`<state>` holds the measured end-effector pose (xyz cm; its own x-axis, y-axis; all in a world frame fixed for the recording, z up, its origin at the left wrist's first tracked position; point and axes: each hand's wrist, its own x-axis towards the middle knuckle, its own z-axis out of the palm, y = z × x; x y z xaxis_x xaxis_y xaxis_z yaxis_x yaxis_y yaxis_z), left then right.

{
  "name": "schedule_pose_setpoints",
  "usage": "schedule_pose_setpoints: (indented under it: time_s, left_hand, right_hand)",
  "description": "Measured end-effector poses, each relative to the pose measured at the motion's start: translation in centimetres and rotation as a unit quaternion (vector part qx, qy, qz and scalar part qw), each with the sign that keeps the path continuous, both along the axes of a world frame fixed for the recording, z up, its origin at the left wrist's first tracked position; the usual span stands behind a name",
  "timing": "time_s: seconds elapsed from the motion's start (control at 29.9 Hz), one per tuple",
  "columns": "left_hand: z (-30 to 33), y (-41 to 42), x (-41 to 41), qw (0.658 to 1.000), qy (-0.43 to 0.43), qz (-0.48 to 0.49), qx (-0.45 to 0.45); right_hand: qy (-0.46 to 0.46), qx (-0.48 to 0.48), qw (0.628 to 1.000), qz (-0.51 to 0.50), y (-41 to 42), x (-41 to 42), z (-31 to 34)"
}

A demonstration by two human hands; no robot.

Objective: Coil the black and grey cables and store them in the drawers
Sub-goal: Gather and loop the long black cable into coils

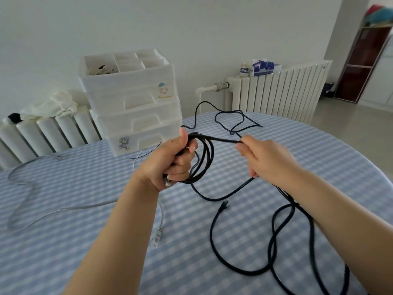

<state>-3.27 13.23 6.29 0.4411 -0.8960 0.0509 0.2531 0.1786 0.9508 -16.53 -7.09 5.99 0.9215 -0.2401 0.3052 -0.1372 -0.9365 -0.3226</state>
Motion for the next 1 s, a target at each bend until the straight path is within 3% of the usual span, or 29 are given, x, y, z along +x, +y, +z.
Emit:
schedule_pose_setpoints:
  time_s: [0.1,0.23,0.43,0.57,0.74,1.0]
  left_hand:
    - [-0.2,-0.6,-0.3,0.994,0.066,-0.089,-0.026]
    - [-0.8,-1.1,-0.1,0.972,0.136,-0.177,-0.077]
    - [-1.3,-1.8,-0.1,0.963,0.185,-0.148,-0.13]
    - [-0.9,-2.5,-0.9,0.964,0.215,-0.047,-0.146]
    - [-0.3,-2.6,-1.4,0.943,0.249,0.138,-0.17]
    - [0.1,-1.9,-0.8,0.9,0.274,0.264,-0.214]
  right_hand:
    - [-0.05,0.07,0.994,-0.069,0.5,0.8,-0.2]
    - [-0.011,0.139,0.984,-0.106,1.6,1.5,-1.1]
    - [-0.006,0.152,0.984,-0.089,3.4,1.5,-3.3]
    - [-0.035,0.22,0.975,-0.027,4.7,1.3,-4.7]
    - [0.022,0.276,0.959,0.052,6.1,0.8,-5.4]
    - [0.1,0.285,0.945,0.125,4.9,-0.9,-4.5]
